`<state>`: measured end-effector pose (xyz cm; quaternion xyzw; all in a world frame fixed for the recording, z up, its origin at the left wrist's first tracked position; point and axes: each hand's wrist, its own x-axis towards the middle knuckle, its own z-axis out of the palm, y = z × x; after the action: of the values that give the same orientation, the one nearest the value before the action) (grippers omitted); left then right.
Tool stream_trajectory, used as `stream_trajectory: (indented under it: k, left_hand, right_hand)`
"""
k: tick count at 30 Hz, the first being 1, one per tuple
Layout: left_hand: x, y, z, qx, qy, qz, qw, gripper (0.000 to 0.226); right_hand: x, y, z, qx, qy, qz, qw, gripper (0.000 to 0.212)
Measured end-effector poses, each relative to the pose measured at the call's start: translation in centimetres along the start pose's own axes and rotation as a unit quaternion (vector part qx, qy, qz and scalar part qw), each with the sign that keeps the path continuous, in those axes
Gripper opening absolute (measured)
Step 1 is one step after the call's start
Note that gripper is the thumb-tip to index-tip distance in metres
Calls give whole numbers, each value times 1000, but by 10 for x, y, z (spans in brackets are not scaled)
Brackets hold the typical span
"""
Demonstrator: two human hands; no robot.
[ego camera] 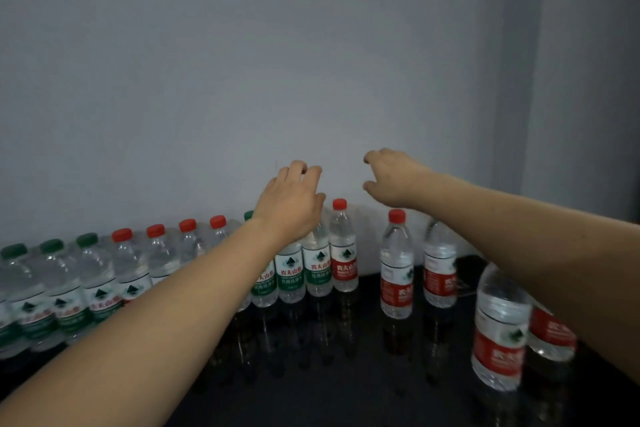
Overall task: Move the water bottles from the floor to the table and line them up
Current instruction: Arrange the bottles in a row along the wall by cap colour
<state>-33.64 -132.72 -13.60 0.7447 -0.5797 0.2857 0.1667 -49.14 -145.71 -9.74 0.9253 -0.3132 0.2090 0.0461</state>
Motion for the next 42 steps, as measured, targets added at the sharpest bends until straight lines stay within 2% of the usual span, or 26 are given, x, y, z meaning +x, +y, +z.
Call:
stream_trajectory:
  k: [4,9,12,17,22,27,32,42]
  left_hand:
    - [-2,41,-39,-24,14,16,999,48]
    - [13,84,-44,-81,-32,0,996,51]
    - [30,100,-25,-88,-102,-15,991,52]
    - [56,111,28,-21,-201,-20,979,59]
    - [77,113,67,-12,-243,-9,970,51]
    - [85,117,86,43,-226,24,973,37]
    - [86,116,87,5,-228,26,973,33]
    - [97,82,91,-12,-224,30,974,34]
  right_hand:
    - [-31,20,-38,2,4,24,1000,44]
    - [-45,61,-49,-16,-45,82,995,41]
    - [-39,87,-35,-38,-87,109,990,40]
    - [-14,117,4,-35,-152,126,980,50]
    - [5,134,44,-4,-227,144,963,41]
    - [15,139,65,33,-202,136,969,34]
    - [14,137,68,17,-155,129,979,35]
    - [37,121,56,56,-144,148,977,28]
